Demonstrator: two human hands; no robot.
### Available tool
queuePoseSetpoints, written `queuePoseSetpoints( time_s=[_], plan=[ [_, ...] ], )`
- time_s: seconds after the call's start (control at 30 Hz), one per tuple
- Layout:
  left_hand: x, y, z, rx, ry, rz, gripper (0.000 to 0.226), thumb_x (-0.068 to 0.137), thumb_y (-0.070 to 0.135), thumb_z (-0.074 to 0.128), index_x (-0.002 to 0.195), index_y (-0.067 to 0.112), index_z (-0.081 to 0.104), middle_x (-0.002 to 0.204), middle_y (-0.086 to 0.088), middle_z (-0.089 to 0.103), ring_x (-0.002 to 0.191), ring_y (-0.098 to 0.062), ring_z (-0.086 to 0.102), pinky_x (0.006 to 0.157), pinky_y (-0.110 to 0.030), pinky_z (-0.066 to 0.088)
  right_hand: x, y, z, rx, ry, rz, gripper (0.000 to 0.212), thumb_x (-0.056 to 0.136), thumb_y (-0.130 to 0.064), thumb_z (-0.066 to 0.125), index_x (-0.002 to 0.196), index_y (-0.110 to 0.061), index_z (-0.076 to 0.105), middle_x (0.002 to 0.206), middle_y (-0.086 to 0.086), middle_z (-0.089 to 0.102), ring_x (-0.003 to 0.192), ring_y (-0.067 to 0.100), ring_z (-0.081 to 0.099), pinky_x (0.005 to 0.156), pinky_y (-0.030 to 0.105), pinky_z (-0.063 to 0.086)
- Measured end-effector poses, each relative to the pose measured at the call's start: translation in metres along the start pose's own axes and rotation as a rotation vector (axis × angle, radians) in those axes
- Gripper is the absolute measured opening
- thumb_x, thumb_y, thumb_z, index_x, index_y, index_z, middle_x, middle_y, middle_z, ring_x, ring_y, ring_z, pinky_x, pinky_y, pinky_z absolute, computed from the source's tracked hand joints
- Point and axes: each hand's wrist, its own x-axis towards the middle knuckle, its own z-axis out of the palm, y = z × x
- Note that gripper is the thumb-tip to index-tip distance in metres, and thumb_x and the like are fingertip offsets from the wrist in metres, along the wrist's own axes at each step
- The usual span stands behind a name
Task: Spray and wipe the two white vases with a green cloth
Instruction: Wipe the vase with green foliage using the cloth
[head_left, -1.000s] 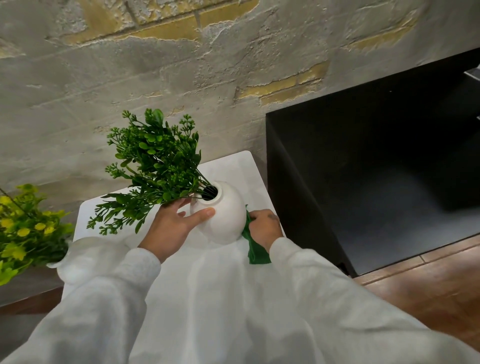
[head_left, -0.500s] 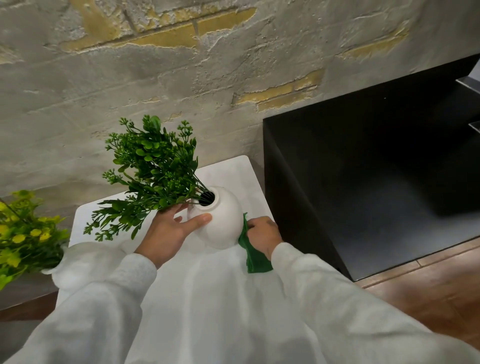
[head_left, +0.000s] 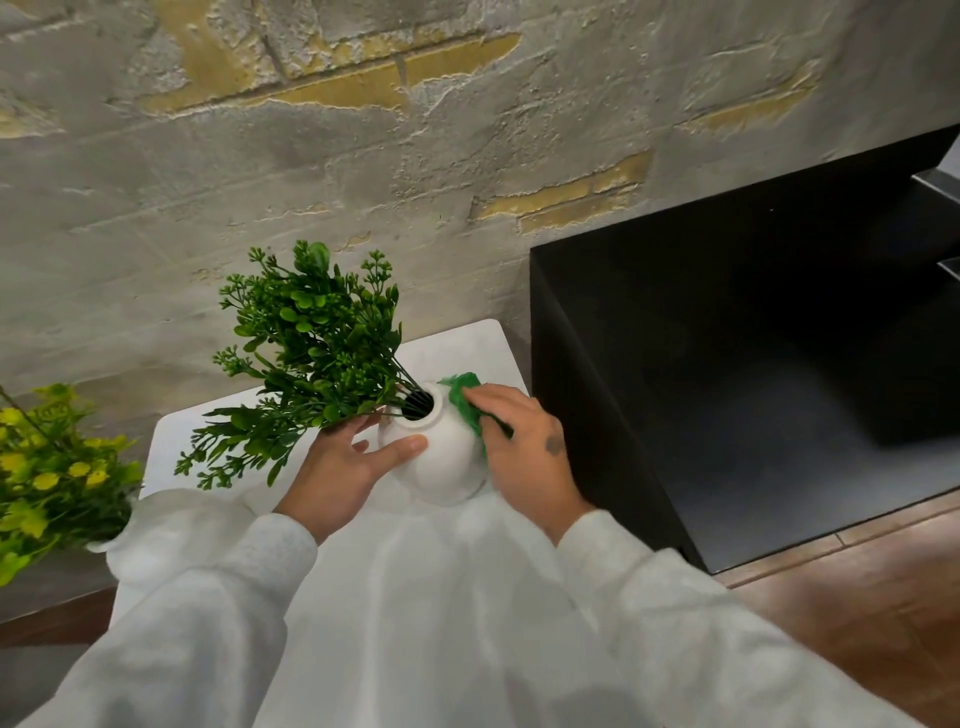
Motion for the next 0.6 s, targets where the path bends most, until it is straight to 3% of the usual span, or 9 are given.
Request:
queuePoseSetpoints(
  time_s=[0.17, 0.27, 0.43, 0.6],
  plan=[
    [0.000, 0.001, 0.001, 0.006, -0.010, -0.005, 0.063, 0.068, 0.044, 0.080, 0.125, 0.033, 0.055, 0.124, 0.015, 0.050, 0.123, -0.021, 0.048, 0.100, -0.033, 0.040, -0.031, 0.000, 0.014, -0.123, 0.112, -0.256, 0.033, 0.094, 0.000, 0.059, 0.123, -0.012, 0.070, 0.125, -0.001, 0.065, 0.111, 0.020, 0.055, 0.097, 0.020, 0.047],
    [0.000, 0.002, 0.000, 0.006, -0.018, 0.012, 0.055, 0.071, 0.040, 0.081, 0.118, 0.037, 0.054, 0.125, 0.014, 0.051, 0.122, -0.020, 0.048, 0.099, -0.031, 0.039, -0.008, -0.001, 0.010, -0.147, 0.063, -0.199, 0.034, 0.094, 0.000, 0.057, 0.121, -0.014, 0.072, 0.123, -0.002, 0.068, 0.111, 0.020, 0.056, 0.101, 0.012, 0.039],
    [0.000, 0.000, -0.001, 0.019, -0.022, 0.002, 0.056, 0.071, 0.042, 0.080, 0.120, 0.037, 0.054, 0.128, 0.013, 0.051, 0.124, -0.021, 0.047, 0.100, -0.031, 0.039, 0.031, -0.009, 0.008, -0.194, -0.133, -0.088, 0.039, 0.093, 0.002, 0.048, 0.118, -0.016, 0.072, 0.125, -0.002, 0.069, 0.113, 0.026, 0.059, 0.103, 0.021, 0.039],
    [0.001, -0.001, -0.001, 0.033, -0.029, 0.012, 0.067, 0.070, 0.045, 0.080, 0.130, 0.031, 0.054, 0.139, 0.008, 0.048, 0.126, -0.023, 0.047, 0.103, -0.035, 0.040, -0.030, -0.009, 0.008, -0.166, 0.074, -0.221, 0.034, 0.095, -0.001, 0.057, 0.123, -0.014, 0.070, 0.127, -0.004, 0.066, 0.109, 0.015, 0.054, 0.099, 0.012, 0.038]
  ],
)
